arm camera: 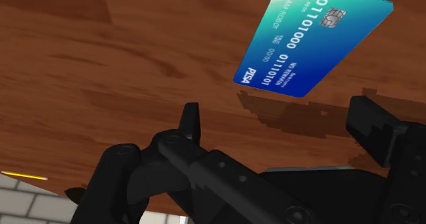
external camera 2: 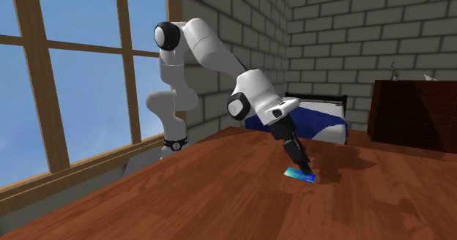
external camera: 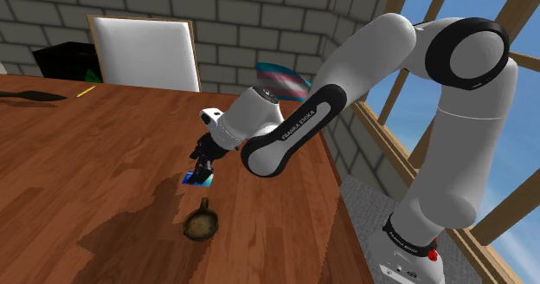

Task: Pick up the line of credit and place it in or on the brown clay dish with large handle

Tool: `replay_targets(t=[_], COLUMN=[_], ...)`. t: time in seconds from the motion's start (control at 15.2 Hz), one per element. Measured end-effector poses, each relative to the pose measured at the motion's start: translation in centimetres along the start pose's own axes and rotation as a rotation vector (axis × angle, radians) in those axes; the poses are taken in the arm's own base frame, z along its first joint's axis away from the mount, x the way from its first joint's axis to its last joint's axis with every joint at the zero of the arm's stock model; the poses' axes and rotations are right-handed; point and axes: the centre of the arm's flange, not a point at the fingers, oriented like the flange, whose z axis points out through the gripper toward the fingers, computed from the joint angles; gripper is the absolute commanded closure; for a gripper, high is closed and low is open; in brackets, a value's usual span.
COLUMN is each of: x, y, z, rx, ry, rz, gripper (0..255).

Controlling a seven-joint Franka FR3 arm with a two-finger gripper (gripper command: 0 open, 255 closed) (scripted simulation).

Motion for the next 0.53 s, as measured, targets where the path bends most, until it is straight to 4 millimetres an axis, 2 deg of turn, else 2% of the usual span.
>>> replay_targets(t=[0.26, 0.53], x=[-0.1, -0.1], y=[-0.2, 0.0], z=[2.0, 2.3], rx=[-0.001, -0.001], ry=[0.004, 0.005], rz=[-0.004, -0.005], gripper=[0, 0])
